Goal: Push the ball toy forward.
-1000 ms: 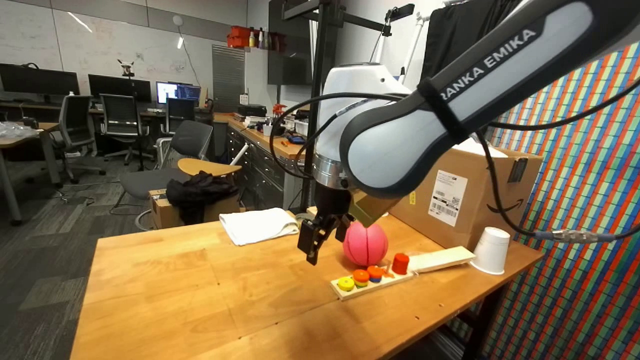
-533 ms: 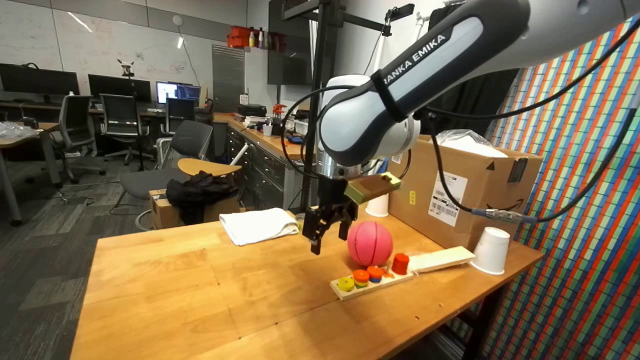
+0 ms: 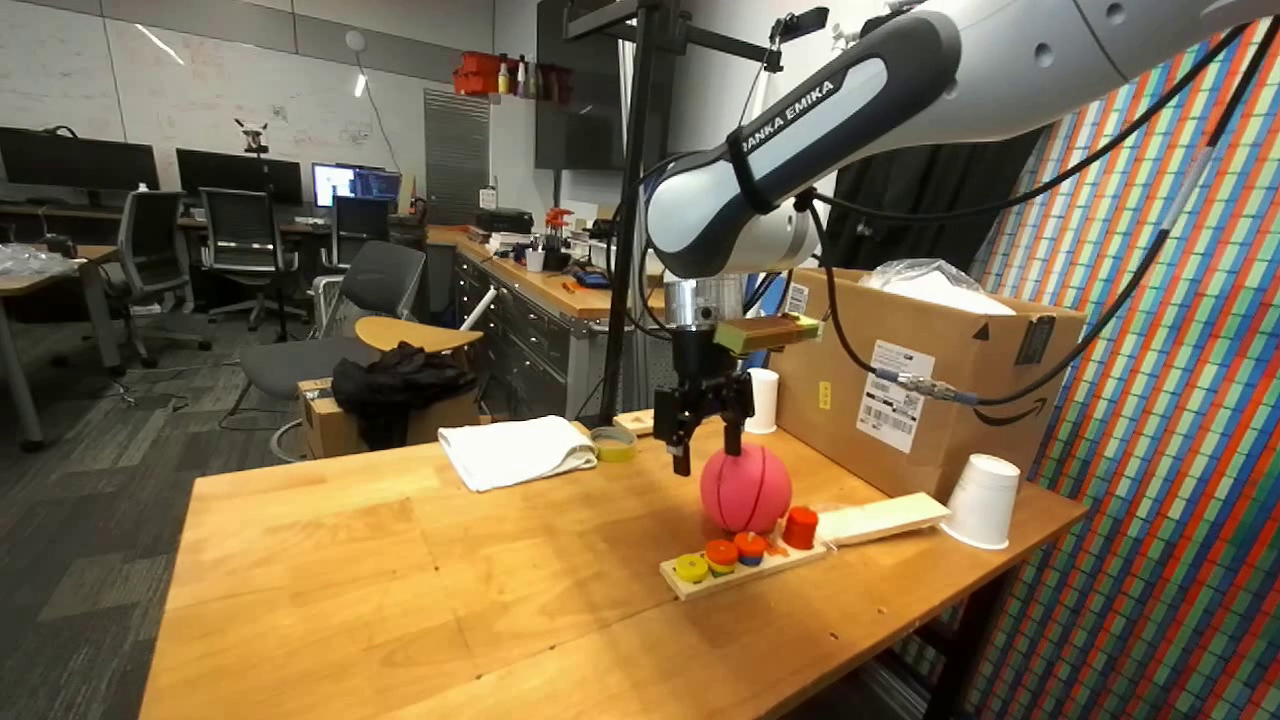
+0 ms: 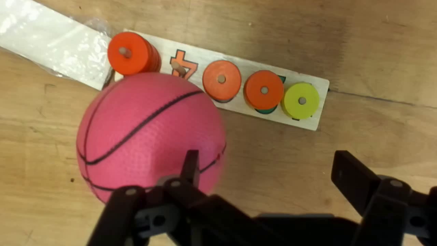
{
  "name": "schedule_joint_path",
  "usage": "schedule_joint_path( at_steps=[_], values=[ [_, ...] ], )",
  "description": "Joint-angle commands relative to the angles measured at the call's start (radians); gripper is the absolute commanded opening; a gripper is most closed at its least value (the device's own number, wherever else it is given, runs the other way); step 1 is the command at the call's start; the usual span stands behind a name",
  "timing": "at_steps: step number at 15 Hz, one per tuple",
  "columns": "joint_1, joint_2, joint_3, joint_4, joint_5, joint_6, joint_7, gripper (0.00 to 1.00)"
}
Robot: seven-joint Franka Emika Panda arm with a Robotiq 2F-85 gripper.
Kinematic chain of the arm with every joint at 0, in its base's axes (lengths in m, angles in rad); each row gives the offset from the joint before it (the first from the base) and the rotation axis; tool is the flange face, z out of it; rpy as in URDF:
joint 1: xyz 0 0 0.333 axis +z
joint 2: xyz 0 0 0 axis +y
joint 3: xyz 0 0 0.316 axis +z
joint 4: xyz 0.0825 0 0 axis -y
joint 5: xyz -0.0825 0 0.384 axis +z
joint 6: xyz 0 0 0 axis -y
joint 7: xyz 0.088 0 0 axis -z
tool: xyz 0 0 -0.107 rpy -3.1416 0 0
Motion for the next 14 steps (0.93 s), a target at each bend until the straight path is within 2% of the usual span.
schedule_joint_path(
  at_steps=[1, 7, 14],
  values=[
    [-0.002, 0.021, 0.008, 0.056, 0.042, -0.127, -0.015, 1.0],
    [-0.011, 0.02, 0.005, 0.067, 0.09, -0.186, -0.011, 1.0],
    [-0.007, 0.014, 0.023, 0.034, 0.225, -0.047, -0.027, 1.0]
  ],
)
